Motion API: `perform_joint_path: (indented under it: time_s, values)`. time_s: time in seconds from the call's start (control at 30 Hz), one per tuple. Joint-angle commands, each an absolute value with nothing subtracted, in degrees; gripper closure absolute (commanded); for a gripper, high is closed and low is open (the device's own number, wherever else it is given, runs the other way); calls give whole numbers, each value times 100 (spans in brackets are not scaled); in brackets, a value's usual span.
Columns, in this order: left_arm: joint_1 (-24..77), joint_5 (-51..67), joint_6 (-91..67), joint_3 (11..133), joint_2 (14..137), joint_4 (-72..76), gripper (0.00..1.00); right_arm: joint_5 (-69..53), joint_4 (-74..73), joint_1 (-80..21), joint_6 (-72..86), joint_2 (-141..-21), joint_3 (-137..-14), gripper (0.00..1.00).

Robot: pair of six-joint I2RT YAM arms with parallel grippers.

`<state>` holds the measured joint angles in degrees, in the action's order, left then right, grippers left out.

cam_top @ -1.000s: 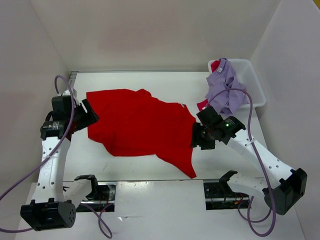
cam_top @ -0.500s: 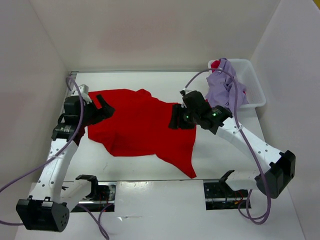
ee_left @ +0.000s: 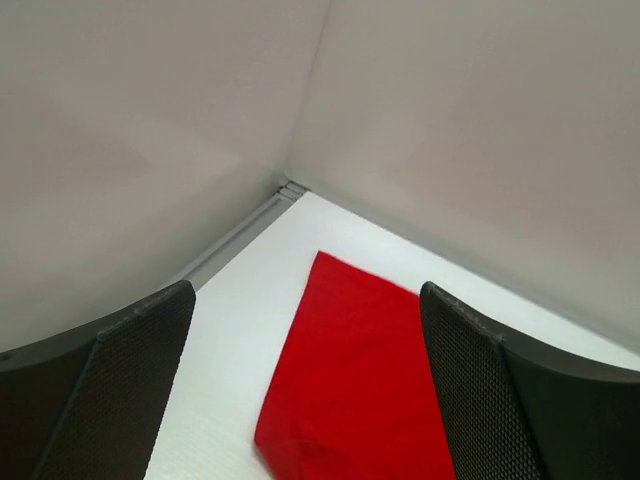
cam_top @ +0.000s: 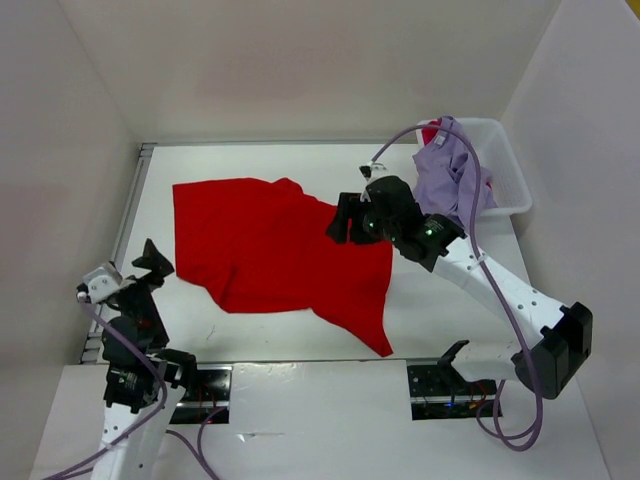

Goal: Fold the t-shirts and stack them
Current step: Flatten out the tshirt

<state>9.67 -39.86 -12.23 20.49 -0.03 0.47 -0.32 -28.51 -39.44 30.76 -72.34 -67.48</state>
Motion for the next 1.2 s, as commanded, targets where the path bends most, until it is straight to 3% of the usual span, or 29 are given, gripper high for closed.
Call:
perform_joint_path:
  time_s: [0.0, 0.2, 0.27, 0.3, 0.43, 0.6, 0.63, 0.8, 0.93, 1.07, 1.17]
  values:
    - [1221, -4195, -738, 2170, -54, -61, 1, 26, -2479, -4025, 2971, -7084, -6671, 32]
    - [1335, -2682, -1492, 2196, -459, -771, 1, -289, -2339, -4087, 2918, -7259, -6610, 31]
    - [1336, -2881, -1992, 2268, -684, -1428, 1, -430, -2286, -4087, 2918, -7260, -6557, 31]
    - [1336, -3144, -2970, 2398, -686, -1720, 1, -492, -2285, -4087, 2918, -7260, -6504, 31]
    - [1441, -4611, -4710, 2733, -546, -2942, 1, -492, -2232, -4140, 2918, -7260, -6442, 31]
    - [1503, -4562, -5639, 2795, -667, -3392, 1, -492, -2232, -4210, 2865, -7313, -6442, 31]
    - [1503, -4562, -6765, 2743, -607, -3871, 1, -492, -2232, -4210, 2865, -7313, -6442, 31]
    - [1503, -3596, -8419, 2742, -676, -4648, 1, -492, -2180, -4210, 2865, -7313, -6442, 30]
    - [1503, -2192, -11156, 2270, -677, -5298, 1, -492, -2127, -4210, 2865, -7313, -6381, 30]
    - [1503, -129, -11151, 1101, -677, -4167, 1, -492, -2066, -4210, 2917, -7260, -6319, 30]
    - [1503, -96, -10508, 712, -677, -3789, 1, -492, -2065, -4210, 2918, -7260, -6258, 30]
